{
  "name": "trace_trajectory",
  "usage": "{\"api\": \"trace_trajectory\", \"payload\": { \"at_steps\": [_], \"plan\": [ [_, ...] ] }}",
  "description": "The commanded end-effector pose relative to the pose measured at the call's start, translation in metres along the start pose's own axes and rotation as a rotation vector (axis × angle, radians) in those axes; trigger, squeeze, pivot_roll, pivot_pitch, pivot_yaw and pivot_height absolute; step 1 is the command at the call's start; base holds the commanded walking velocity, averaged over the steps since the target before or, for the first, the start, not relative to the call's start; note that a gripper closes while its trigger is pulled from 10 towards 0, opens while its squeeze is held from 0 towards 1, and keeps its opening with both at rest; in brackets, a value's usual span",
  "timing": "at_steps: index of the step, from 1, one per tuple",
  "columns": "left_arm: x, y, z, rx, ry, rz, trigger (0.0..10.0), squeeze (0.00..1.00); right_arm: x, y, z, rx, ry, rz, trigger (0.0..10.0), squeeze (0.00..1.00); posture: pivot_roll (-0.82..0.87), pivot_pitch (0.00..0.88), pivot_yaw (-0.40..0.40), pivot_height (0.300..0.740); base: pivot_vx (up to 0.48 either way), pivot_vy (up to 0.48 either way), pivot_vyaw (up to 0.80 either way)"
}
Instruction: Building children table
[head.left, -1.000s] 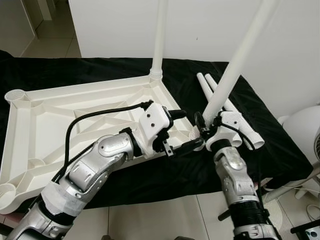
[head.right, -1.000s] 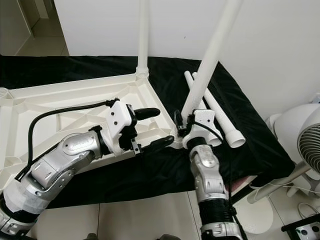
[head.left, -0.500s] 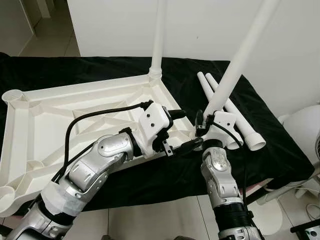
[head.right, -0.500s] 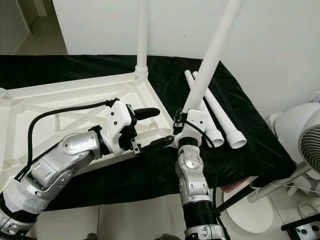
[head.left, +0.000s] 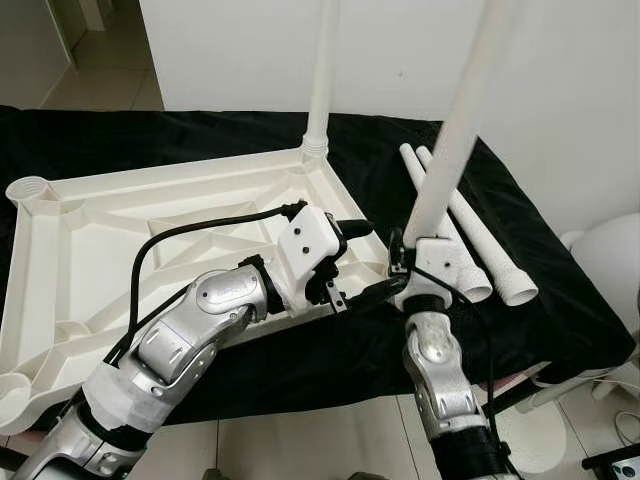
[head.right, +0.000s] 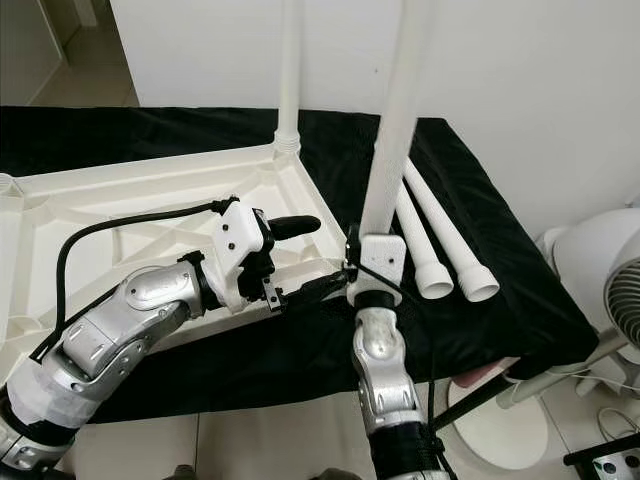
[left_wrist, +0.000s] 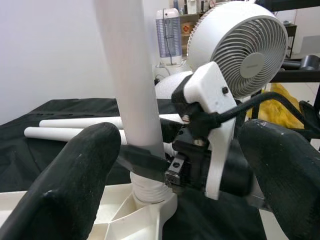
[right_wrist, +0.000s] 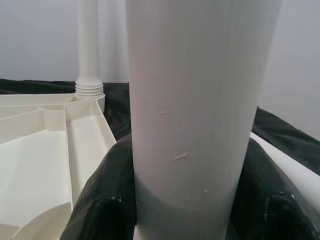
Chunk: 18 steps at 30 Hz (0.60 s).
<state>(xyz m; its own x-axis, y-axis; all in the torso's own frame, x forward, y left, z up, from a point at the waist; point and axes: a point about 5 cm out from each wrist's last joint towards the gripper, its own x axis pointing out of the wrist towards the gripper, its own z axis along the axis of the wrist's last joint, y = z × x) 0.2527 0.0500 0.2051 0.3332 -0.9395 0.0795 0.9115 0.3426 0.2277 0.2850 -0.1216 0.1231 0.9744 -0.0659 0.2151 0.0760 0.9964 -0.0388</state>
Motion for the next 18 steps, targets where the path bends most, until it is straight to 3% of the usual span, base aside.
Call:
{"api": "trace_trajectory", "payload": {
  "at_steps": [1,4,8,10,13,15,18],
  "plan": [
    [-0.001,-0.007,0.0,0.013,0.005,-0.128,10.0,0.0,-0.013,-0.003,-0.028,-0.004,0.137,0.005,10.0,0.0,0.06,0.0,-0.072,0.74,0.0,0.0,0.0],
    [-0.001,-0.007,0.0,0.014,0.006,-0.129,10.0,0.0,-0.014,-0.003,-0.029,0.005,0.136,0.011,10.0,0.0,0.06,0.0,-0.07,0.74,0.0,0.0,0.0],
    [-0.001,-0.007,0.001,0.016,0.005,-0.13,10.0,0.0,-0.015,-0.006,-0.032,0.098,0.149,0.014,10.0,0.0,0.06,0.0,-0.068,0.74,0.0,0.0,0.0],
    [-0.001,-0.006,0.001,0.016,0.005,-0.132,10.0,0.0,-0.012,-0.01,-0.033,0.194,0.181,-0.004,10.0,0.0,0.06,0.0,-0.061,0.74,0.0,0.0,0.0],
    [-0.001,-0.007,0.001,0.015,0.005,-0.134,10.0,0.0,-0.007,-0.015,-0.032,0.234,0.2,-0.008,10.0,0.0,0.06,0.0,-0.061,0.74,0.0,0.0,0.0],
    [-0.001,-0.007,0.002,0.014,0.004,-0.134,10.0,0.0,-0.006,-0.016,-0.032,0.256,0.201,-0.009,10.0,0.0,0.06,0.0,-0.061,0.74,0.0,0.0,0.0],
    [-0.001,-0.007,0.002,0.014,0.005,-0.138,10.0,0.0,0.001,-0.022,-0.032,0.189,0.243,0.003,10.0,0.0,0.05,0.0,-0.058,0.74,0.0,0.0,0.0]
  ]
}}
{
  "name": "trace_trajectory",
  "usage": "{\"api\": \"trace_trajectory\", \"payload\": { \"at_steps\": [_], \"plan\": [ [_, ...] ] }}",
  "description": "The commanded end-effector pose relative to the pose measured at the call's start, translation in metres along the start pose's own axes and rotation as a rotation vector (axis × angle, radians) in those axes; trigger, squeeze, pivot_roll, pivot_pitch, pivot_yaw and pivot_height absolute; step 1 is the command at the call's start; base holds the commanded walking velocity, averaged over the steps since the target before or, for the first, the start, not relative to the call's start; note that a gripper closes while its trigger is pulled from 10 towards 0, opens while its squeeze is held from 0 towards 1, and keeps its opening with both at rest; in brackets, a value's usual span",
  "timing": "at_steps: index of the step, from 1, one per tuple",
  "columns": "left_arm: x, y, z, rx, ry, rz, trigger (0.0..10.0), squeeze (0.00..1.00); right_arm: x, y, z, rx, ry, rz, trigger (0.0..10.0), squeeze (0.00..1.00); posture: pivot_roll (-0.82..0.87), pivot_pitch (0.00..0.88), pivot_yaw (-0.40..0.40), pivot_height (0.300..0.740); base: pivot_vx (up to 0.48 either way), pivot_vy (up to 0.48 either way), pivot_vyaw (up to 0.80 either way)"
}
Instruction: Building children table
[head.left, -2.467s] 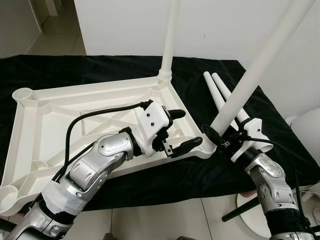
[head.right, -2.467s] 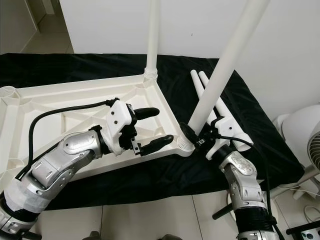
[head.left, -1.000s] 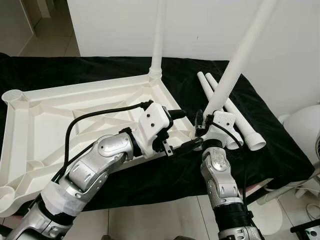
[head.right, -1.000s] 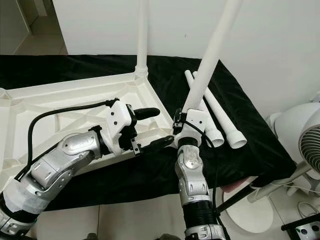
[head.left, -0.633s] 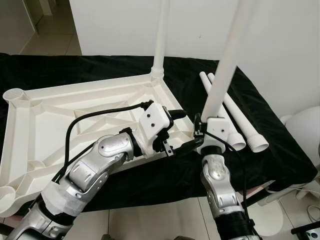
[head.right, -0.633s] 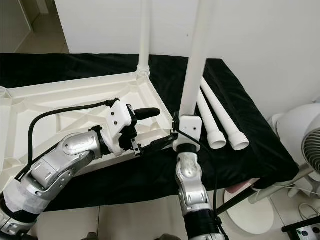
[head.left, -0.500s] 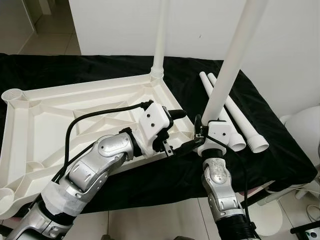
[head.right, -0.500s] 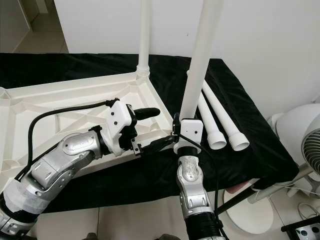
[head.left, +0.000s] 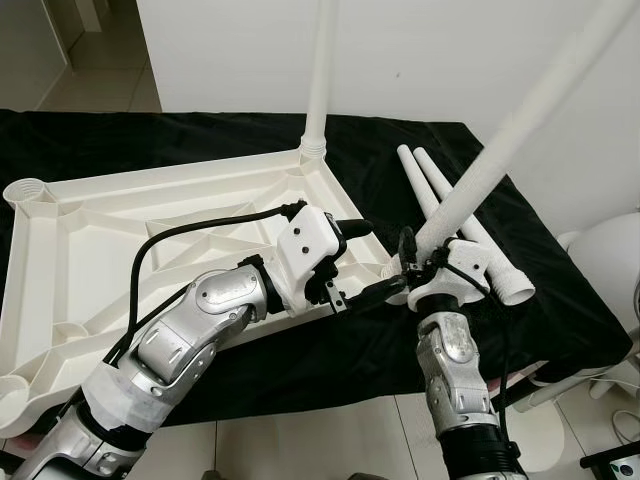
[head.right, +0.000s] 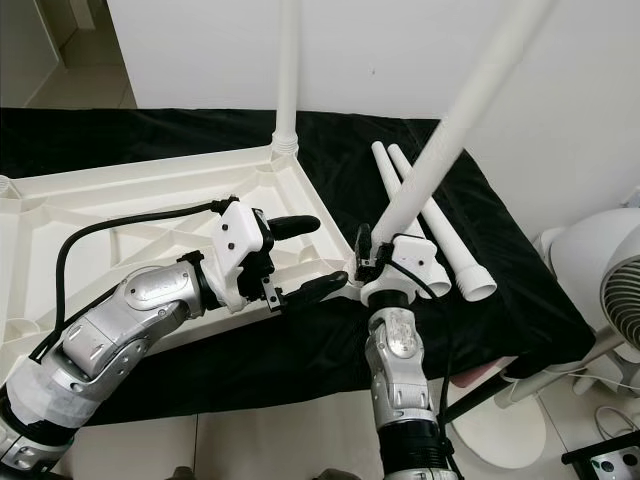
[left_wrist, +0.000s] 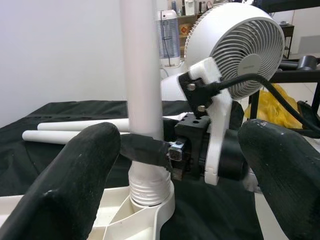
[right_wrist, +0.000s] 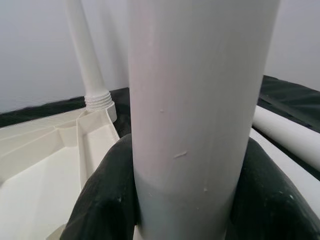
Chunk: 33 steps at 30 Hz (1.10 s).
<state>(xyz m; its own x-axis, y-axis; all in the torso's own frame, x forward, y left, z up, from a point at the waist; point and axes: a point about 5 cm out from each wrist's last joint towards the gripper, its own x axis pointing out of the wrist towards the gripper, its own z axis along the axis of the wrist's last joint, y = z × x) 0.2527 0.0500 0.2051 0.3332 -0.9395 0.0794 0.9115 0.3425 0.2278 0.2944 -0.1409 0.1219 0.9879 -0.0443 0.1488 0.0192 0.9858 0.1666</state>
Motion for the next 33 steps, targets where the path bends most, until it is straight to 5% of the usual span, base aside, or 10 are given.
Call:
{"api": "trace_trajectory", "payload": {
  "at_steps": [1,10,24,33],
  "plan": [
    [-0.001,-0.007,0.002,0.013,0.004,-0.138,10.0,0.0,-0.005,-0.012,-0.027,-0.03,0.19,-0.036,10.0,0.0,0.05,0.0,-0.058,0.74,0.0,0.0,0.0],
    [0.0,-0.007,0.002,0.01,0.003,-0.134,10.0,0.0,0.001,-0.012,-0.021,-0.148,0.171,0.039,10.0,0.0,0.05,0.0,-0.063,0.74,0.0,0.0,0.0],
    [0.0,-0.005,0.002,0.009,0.002,-0.123,10.0,0.0,-0.014,-0.003,-0.024,-0.181,0.125,0.073,10.0,0.0,0.05,0.006,-0.057,0.74,0.0,0.0,0.0],
    [0.002,-0.004,0.002,0.01,-0.001,-0.126,10.0,0.0,-0.012,-0.011,-0.02,-0.172,0.116,0.025,10.0,0.0,0.04,0.009,-0.053,0.74,0.0,0.0,0.0]
  ]
}}
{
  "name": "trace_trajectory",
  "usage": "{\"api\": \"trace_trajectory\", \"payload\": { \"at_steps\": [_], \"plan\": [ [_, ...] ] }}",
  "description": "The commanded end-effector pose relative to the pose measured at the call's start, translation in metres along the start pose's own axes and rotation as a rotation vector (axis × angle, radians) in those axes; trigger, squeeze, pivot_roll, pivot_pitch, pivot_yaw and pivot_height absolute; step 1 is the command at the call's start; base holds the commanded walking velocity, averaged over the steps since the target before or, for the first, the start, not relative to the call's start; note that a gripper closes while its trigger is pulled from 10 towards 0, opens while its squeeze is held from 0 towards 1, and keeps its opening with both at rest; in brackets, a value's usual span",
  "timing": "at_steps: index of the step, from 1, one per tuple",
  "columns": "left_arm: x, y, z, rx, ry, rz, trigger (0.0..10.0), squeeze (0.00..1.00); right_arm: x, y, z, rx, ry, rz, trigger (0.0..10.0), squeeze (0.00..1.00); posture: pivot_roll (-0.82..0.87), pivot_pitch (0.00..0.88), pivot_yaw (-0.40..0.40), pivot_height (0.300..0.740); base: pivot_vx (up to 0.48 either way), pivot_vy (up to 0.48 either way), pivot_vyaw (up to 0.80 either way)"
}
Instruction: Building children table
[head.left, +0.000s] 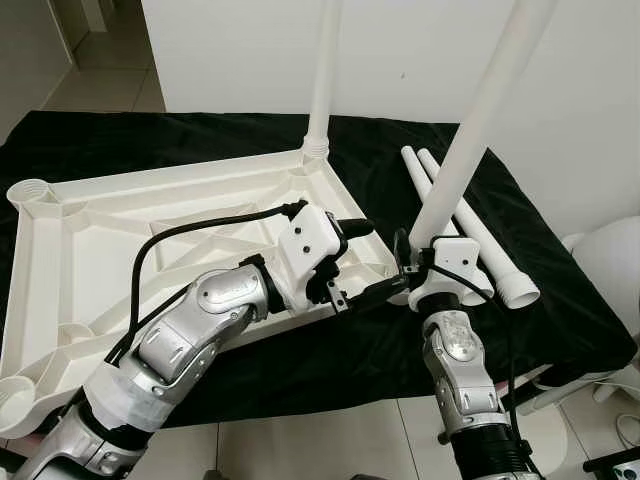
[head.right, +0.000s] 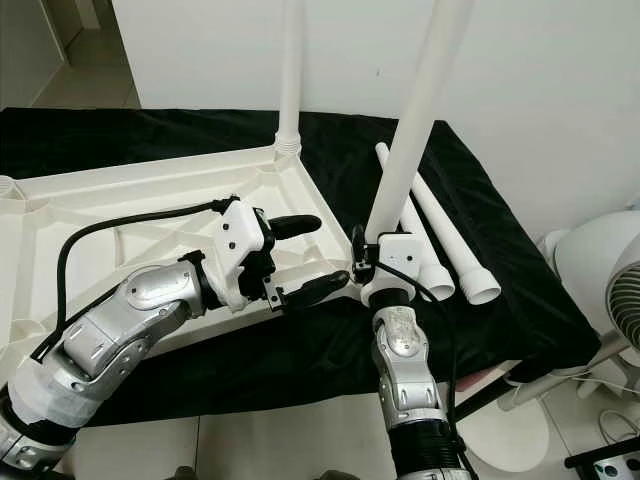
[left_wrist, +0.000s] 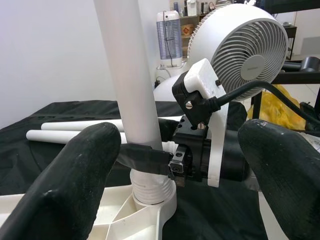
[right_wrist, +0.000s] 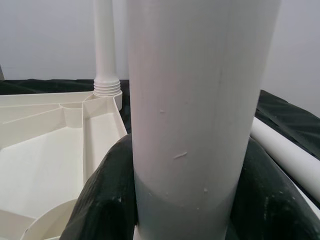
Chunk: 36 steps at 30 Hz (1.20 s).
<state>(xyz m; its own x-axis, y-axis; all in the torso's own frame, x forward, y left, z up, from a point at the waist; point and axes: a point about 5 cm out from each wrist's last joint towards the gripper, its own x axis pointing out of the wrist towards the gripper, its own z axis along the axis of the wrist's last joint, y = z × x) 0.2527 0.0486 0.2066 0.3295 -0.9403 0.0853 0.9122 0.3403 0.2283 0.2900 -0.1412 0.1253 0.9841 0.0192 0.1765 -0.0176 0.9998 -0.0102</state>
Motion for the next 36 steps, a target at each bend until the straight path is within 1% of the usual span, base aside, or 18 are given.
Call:
{"api": "trace_trajectory", "payload": {
  "at_steps": [1,4,5,6,7,8,9,10,13,14,15,17,18,22,25,30,33,36],
  "plan": [
    [0.001,-0.003,0.002,0.012,0.0,-0.12,10.0,0.0,-0.008,-0.005,-0.021,0.003,0.122,-0.022,10.0,0.0,0.04,0.011,-0.055,0.74,0.0,0.0,0.0],
    [0.002,-0.002,0.003,0.005,-0.006,-0.118,10.0,0.0,-0.005,-0.003,-0.014,0.001,0.098,-0.015,10.0,0.0,0.04,0.011,-0.056,0.74,0.0,0.0,0.0],
    [0.004,0.001,0.005,-0.006,-0.014,-0.109,10.0,0.05,-0.002,-0.001,-0.004,-0.008,0.062,0.004,10.0,0.0,0.04,0.011,-0.058,0.74,0.0,0.0,0.0],
    [0.004,0.001,0.005,-0.006,-0.014,-0.109,10.0,0.05,-0.002,-0.001,-0.004,-0.008,0.062,0.004,10.0,0.0,0.04,0.011,-0.058,0.74,0.0,0.0,0.0],
    [0.006,0.003,0.005,-0.039,-0.018,-0.107,10.0,0.64,0.0,0.002,0.005,-0.017,0.034,0.023,10.0,0.0,0.04,0.011,-0.058,0.74,0.0,0.0,0.0],
    [0.007,0.004,0.005,-0.063,-0.019,-0.107,10.0,0.64,0.001,0.003,0.009,-0.024,0.019,0.035,10.0,0.0,0.04,0.007,-0.06,0.74,0.0,0.0,0.0],
    [0.009,0.005,0.008,-0.085,-0.036,-0.112,10.0,1.0,0.002,0.004,0.016,-0.048,-0.003,0.07,10.0,0.0,0.03,0.005,-0.058,0.74,0.0,0.0,0.0],
    [0.01,0.006,0.01,-0.097,-0.049,-0.116,10.0,1.0,0.002,0.005,0.02,-0.064,-0.015,0.093,10.0,0.0,0.03,0.005,-0.058,0.74,0.0,0.0,0.0],
    [0.012,0.008,0.012,-0.093,-0.057,-0.11,10.0,1.0,0.002,0.007,0.024,-0.082,-0.026,0.121,10.0,0.0,0.03,0.001,-0.059,0.74,0.0,0.0,0.0],
    [0.016,0.012,0.013,-0.072,-0.051,-0.079,10.0,1.0,0.003,0.008,0.029,-0.106,-0.04,0.16,10.0,0.0,0.03,0.0,-0.06,0.74,0.0,0.0,0.0],
    [0.021,0.014,0.017,-0.088,-0.048,-0.074,10.0,0.0,0.003,0.01,0.036,-0.147,-0.058,0.22,10.0,0.0,0.03,0.0,-0.06,0.74,0.0,0.0,0.0],
    [0.029,0.019,0.022,-0.101,-0.042,-0.062,10.0,0.0,0.003,0.012,0.044,-0.211,-0.074,0.305,10.0,0.0,0.02,0.0,-0.059,0.74,0.0,0.0,0.0],
    [0.033,0.02,0.024,-0.101,-0.043,-0.06,10.0,0.0,0.003,0.012,0.046,-0.226,-0.069,0.335,10.0,0.0,0.02,0.0,-0.059,0.74,0.0,0.0,0.0],
    [0.037,0.022,0.027,-0.092,-0.046,-0.061,10.0,0.0,0.002,0.013,0.048,-0.251,-0.061,0.374,10.0,0.0,0.02,0.0,-0.058,0.74,0.0,0.0,0.0],
    [0.044,0.025,0.038,-0.111,-0.093,-0.071,10.0,0.0,0.0,0.014,0.052,-0.332,-0.063,0.464,10.0,0.0,0.02,0.0,-0.056,0.74,0.0,0.0,0.0],
    [0.046,0.028,0.046,-0.143,-0.127,-0.082,10.0,0.0,-0.001,0.012,0.053,-0.315,-0.039,0.518,10.0,0.0,0.02,0.0,-0.051,0.74,0.0,0.0,0.0],
    [0.045,0.032,0.049,-0.156,-0.136,-0.082,10.0,0.0,-0.001,0.009,0.053,-0.305,-0.033,0.521,10.0,0.0,0.02,0.0,-0.05,0.74,0.0,0.0,0.0],
    [0.042,0.038,0.056,-0.178,-0.168,-0.07,10.0,0.0,-0.006,0.008,0.052,-0.256,-0.013,0.559,10.0,0.0,0.02,0.0,-0.049,0.74,0.0,0.0,0.0]
  ]
}}
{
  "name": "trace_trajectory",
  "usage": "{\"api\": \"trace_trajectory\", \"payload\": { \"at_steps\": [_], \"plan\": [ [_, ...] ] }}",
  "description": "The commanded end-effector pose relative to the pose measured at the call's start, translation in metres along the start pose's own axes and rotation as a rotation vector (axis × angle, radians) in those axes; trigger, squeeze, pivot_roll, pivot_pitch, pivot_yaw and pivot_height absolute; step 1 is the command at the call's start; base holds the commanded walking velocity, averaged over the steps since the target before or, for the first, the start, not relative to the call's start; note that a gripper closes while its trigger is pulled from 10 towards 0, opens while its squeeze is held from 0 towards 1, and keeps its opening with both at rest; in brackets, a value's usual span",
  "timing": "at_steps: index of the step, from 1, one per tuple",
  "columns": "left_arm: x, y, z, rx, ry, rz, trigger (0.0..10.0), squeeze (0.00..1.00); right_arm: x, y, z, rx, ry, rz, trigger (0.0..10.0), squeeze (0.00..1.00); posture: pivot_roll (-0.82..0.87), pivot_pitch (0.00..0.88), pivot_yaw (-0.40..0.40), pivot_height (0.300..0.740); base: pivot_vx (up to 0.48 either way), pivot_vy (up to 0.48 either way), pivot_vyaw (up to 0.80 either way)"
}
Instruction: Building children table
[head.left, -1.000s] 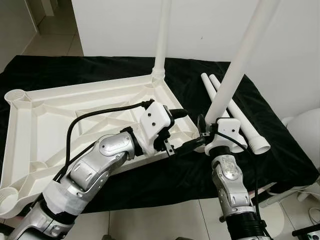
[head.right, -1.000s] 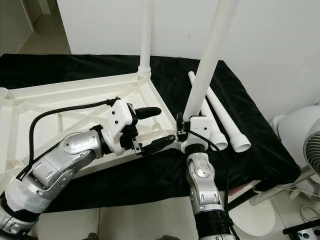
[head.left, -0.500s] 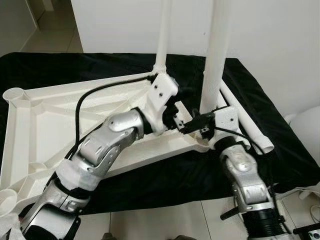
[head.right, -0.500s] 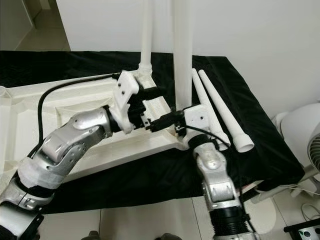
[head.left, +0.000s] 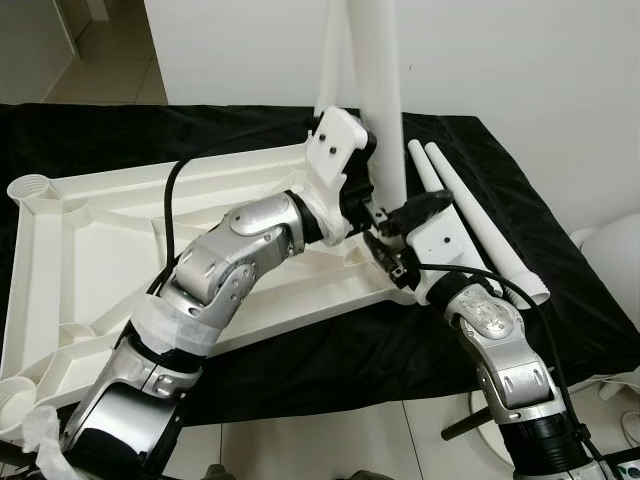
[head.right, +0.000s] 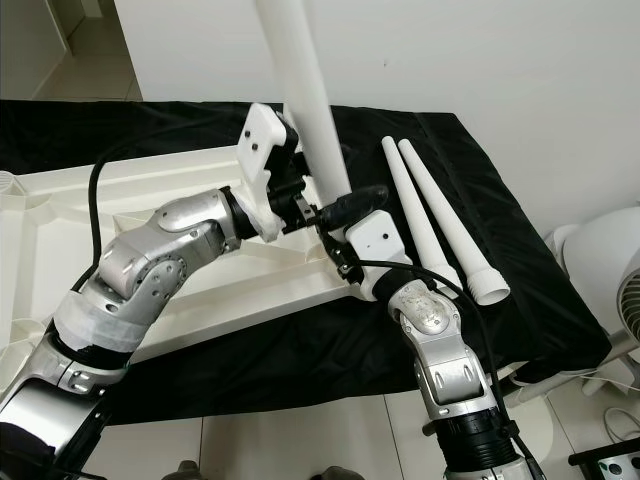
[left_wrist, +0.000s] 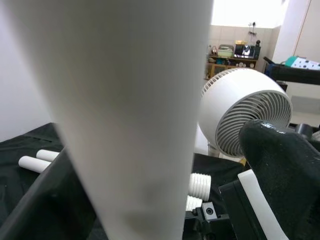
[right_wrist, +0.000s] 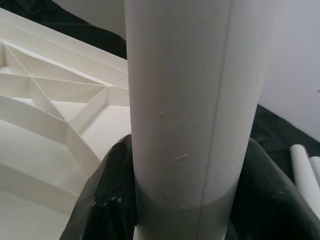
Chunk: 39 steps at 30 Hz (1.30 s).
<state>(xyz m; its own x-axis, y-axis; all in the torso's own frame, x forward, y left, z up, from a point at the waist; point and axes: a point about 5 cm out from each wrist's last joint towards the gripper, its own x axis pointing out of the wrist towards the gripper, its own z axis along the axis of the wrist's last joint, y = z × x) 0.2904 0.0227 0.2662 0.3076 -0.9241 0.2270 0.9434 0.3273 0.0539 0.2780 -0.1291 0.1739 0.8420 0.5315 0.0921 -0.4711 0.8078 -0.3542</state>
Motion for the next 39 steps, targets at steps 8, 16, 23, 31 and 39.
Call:
{"api": "trace_trajectory", "payload": {
  "at_steps": [8,16,23,31,39],
  "plan": [
    [0.002,0.001,0.021,-0.074,-0.098,-0.096,10.0,0.0,-0.008,0.0,0.002,0.065,0.001,0.054,10.0,0.0,0.03,0.0,-0.048,0.74,0.0,0.0,0.0],
    [-0.001,-0.001,0.025,-0.101,-0.13,-0.144,0.0,0.0,-0.01,-0.002,-0.001,0.07,0.014,0.057,10.0,0.0,0.03,0.0,-0.037,0.74,0.0,0.0,0.0],
    [-0.001,-0.001,0.026,-0.094,-0.123,-0.146,0.0,0.0,-0.01,0.0,-0.001,0.076,0.016,0.069,10.0,0.0,0.03,0.0,-0.036,0.74,0.0,0.0,0.0],
    [0.004,0.005,0.027,-0.085,-0.085,-0.083,10.0,0.0,-0.006,-0.003,0.001,0.103,0.008,0.054,10.0,0.0,0.03,0.0,-0.039,0.74,0.0,0.0,0.0],
    [0.011,0.015,0.04,-0.071,-0.071,-0.016,10.0,0.0,-0.001,-0.013,0.006,0.105,-0.018,-0.03,10.0,1.0,0.03,0.0,-0.039,0.74,0.0,0.0,0.0]
  ]
}}
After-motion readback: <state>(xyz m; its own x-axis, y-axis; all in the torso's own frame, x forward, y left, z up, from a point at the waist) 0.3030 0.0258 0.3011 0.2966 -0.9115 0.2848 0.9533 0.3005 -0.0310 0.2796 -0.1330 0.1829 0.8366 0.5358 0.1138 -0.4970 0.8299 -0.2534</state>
